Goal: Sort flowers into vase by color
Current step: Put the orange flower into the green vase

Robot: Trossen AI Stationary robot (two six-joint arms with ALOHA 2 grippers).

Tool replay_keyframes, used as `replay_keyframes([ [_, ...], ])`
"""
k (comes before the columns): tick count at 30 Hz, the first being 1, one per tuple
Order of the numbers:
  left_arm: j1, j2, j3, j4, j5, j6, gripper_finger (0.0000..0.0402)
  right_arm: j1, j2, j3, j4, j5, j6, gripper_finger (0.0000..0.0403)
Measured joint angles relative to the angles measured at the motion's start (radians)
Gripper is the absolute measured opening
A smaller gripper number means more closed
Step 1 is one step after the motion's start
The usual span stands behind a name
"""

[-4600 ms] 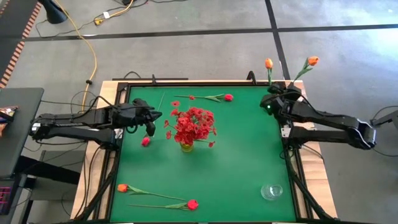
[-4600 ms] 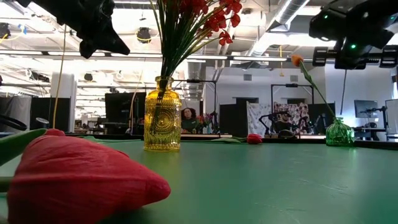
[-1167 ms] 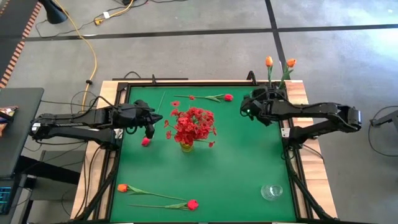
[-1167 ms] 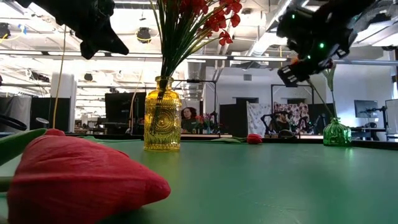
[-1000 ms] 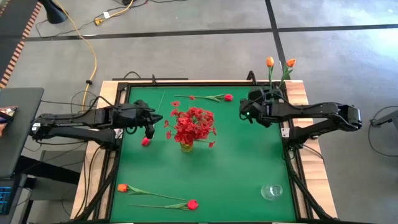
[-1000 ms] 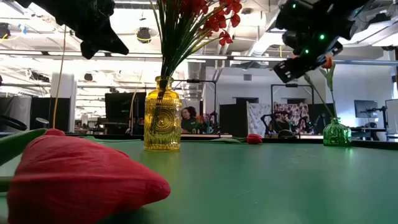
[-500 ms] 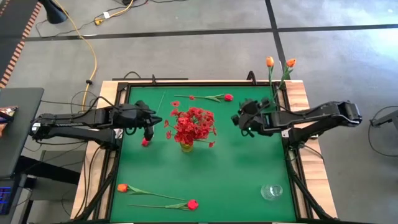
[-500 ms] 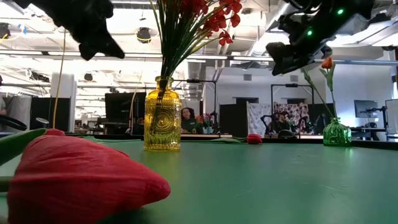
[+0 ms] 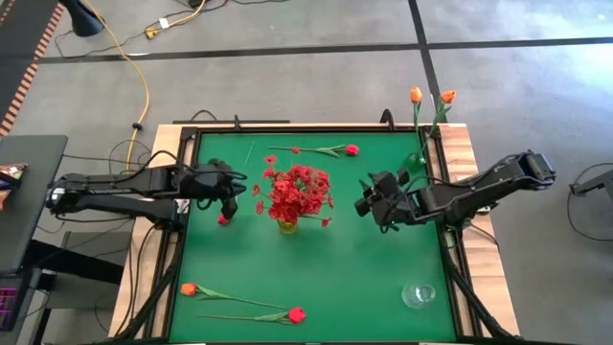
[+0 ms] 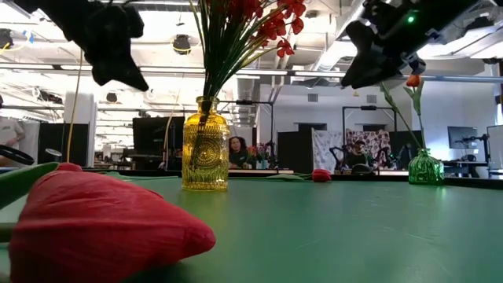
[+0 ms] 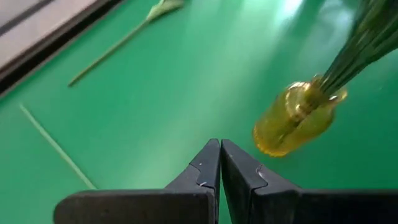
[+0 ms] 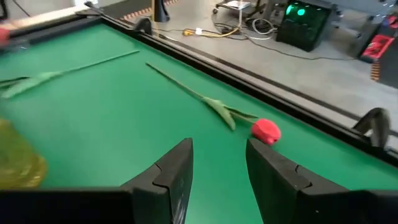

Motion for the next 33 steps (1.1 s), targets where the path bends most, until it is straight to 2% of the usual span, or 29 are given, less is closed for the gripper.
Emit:
replay_keyframes([
  [7,0.0,0.127,0.0,-0.029,-0.013,0.016,0.0018,0.066,0.002,0.0,-0.001,-0.058,0.019,0.0175],
  [12,-0.004,0.148,0.0,-0.074,0.1,-0.016,0.0071,0.107,0.002,0.0,-0.001,-0.134,0.019,0.0175],
  [14,-0.019,0.148,0.0,-0.116,0.198,-0.044,0.0095,0.12,0.002,0.0,-0.001,-0.14,0.019,0.0175],
  [17,-0.072,0.148,0.0,-0.16,0.418,-0.018,0.0127,0.132,0.002,0.0,-0.002,-0.14,0.019,0.0175],
  [19,-0.139,0.148,0.0,-0.16,0.544,0.014,0.014,0.131,0.002,0.0,-0.004,-0.14,0.019,0.0175],
  [21,-0.225,0.148,0.0,-0.157,0.608,0.016,0.0146,0.127,0.002,0.0,-0.007,-0.14,0.018,0.0175],
  [26,-0.48,0.15,0.0,-0.091,0.575,-0.011,0.0144,0.108,0.002,0.0,-0.033,-0.14,0.017,0.0175],
  [33,-0.773,0.17,0.0,0.035,0.308,-0.083,0.0135,0.096,0.002,-0.001,-0.04,-0.14,0.016,0.0175],
])
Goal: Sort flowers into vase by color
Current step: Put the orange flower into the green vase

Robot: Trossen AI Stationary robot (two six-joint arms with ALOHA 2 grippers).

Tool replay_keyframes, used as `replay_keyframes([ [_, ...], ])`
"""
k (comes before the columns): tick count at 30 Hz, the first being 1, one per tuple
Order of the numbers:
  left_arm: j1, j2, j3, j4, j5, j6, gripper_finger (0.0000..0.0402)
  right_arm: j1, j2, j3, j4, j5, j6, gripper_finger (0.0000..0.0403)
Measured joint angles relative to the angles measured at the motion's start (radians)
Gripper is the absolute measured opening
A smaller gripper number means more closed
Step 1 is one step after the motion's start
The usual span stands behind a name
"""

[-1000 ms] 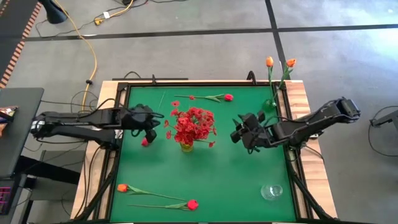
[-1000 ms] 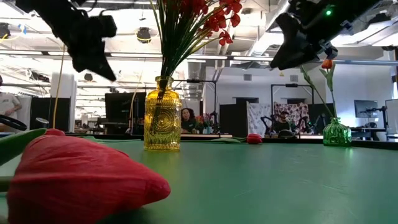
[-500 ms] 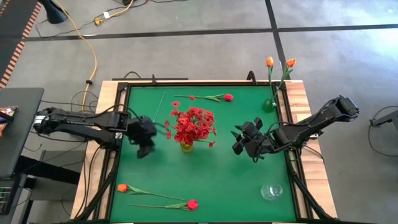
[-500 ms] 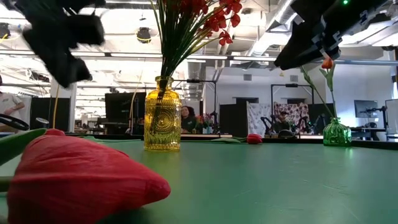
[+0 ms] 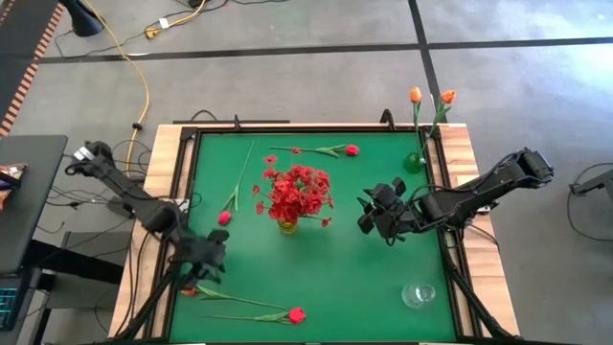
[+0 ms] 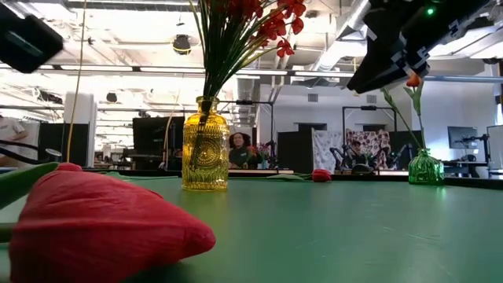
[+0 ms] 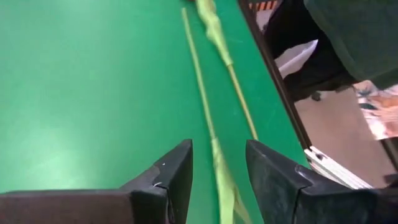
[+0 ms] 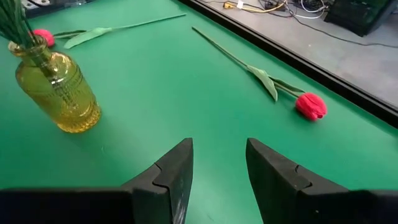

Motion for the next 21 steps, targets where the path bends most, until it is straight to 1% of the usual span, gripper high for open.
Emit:
replay_keyframes([
  [4,-0.122,0.076,0.0,0.116,-0.086,-0.033,0.0135,0.001,0.0,0.0,-0.022,0.0,0.0,0.0175],
  [8,-0.19,0.195,0.0,0.211,-0.157,-0.056,0.0134,0.001,0.0,-0.001,-0.025,0.0,0.0,0.0175],
  [10,-0.202,0.25,0.004,0.229,-0.203,-0.101,0.0135,0.001,0.0,-0.001,-0.025,-0.004,0.0,0.0175],
  [12,-0.208,0.305,0.005,0.248,-0.226,-0.131,0.0138,0.001,0.0,-0.001,-0.028,-0.017,0.0,0.0175],
  [16,-0.214,0.409,0.009,0.351,-0.228,-0.138,0.0155,0.001,0.0,-0.001,-0.057,-0.04,0.0,0.0175],
  [21,-0.214,0.514,0.009,0.387,-0.269,-0.159,0.018,0.001,0.0,-0.001,-0.093,-0.045,0.0,0.0175],
])
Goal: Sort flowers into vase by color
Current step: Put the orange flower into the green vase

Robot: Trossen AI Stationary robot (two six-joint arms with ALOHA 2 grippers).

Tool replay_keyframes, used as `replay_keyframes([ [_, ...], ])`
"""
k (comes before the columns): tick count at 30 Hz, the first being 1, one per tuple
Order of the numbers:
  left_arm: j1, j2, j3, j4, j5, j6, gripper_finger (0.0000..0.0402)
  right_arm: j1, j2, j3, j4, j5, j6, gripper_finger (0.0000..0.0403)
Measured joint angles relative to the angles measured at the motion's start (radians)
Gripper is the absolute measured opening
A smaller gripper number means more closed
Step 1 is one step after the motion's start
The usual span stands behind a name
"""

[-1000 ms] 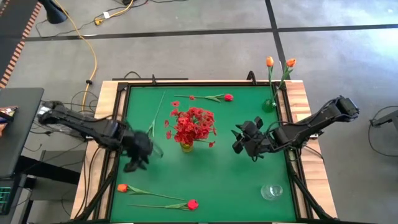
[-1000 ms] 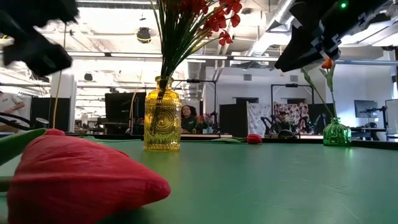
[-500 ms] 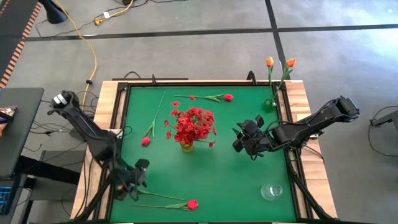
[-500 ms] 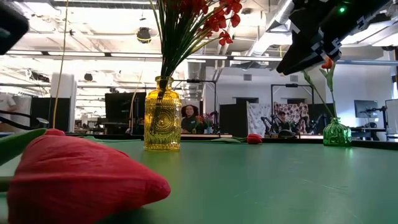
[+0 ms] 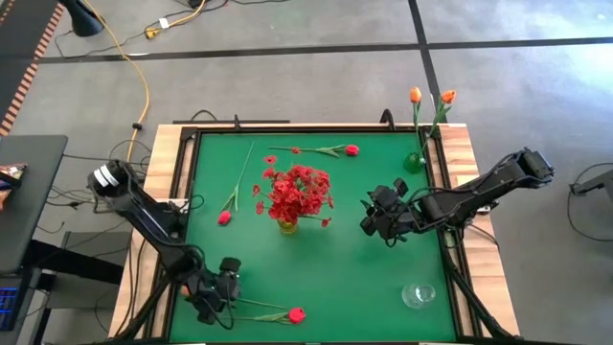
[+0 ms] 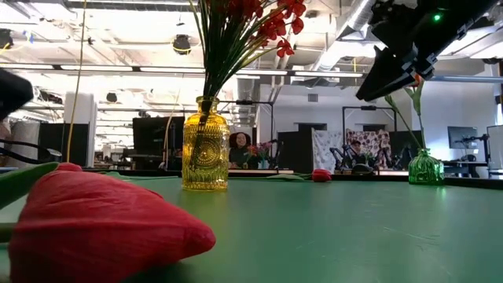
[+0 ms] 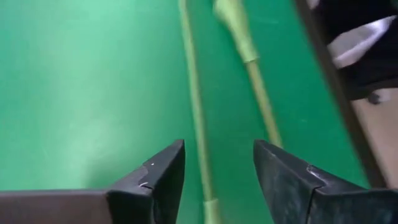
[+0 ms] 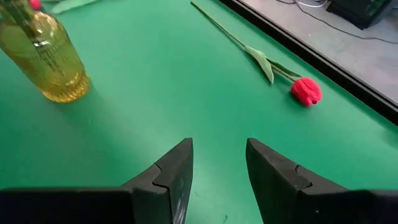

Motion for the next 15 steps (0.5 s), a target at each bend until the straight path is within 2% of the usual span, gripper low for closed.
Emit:
replay_keyframes([
  [10,-0.019,0.1,0.003,0.017,-0.002,-0.024,0.0191,-0.001,0.0,0.0,-0.013,0.0,-0.009,0.0176],
  [15,-0.028,0.092,0.002,0.0,-0.046,-0.018,0.017,-0.001,0.0,0.0,-0.012,0.001,-0.009,0.0176],
])
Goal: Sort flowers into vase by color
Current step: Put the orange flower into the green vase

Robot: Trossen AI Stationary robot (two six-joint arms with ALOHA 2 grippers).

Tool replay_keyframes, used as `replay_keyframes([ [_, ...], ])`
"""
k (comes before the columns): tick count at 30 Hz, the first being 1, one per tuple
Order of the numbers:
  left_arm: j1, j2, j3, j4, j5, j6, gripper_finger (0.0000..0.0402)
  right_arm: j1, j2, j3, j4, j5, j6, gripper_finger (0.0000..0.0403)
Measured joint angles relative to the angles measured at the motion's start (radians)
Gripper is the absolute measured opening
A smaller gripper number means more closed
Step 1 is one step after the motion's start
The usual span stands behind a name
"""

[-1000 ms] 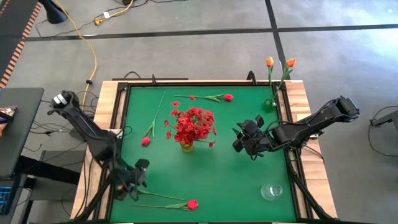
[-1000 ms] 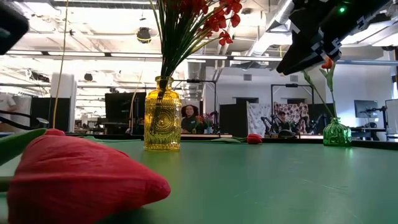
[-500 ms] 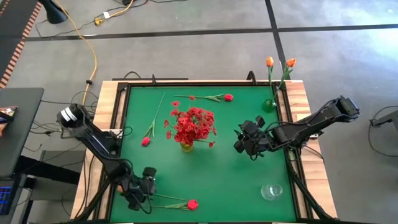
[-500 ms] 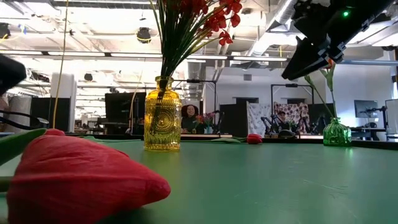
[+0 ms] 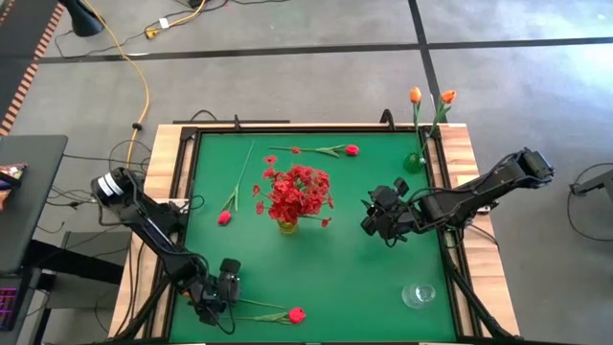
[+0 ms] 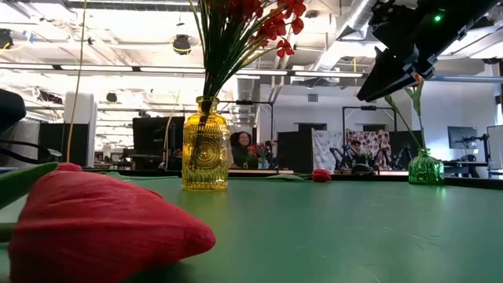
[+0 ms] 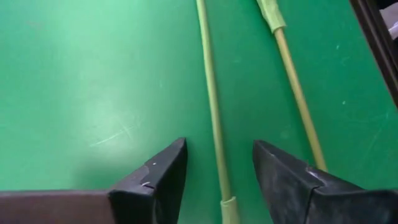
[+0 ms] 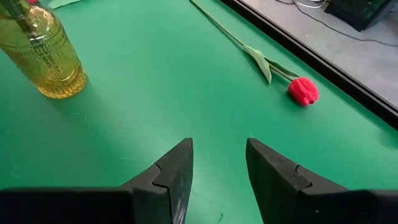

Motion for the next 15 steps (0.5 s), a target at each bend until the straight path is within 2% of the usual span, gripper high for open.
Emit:
replay_keyframes([
  [4,0.001,-0.005,0.0,-0.033,0.0,0.002,0.0118,0.0,0.0,0.0,0.001,0.0,0.0,0.0176],
  [9,0.002,-0.014,-0.001,-0.051,0.032,-0.017,0.0021,0.0,0.0,0.0,0.001,0.004,0.0,0.0176],
  [12,0.004,-0.058,-0.005,-0.067,0.053,-0.019,0.0008,-0.006,0.0,0.0,0.001,0.008,-0.003,0.0176],
  [15,0.026,-0.16,-0.004,-0.086,0.017,0.026,0.0002,-0.026,0.0,0.0,0.002,0.008,-0.002,0.0176],
])
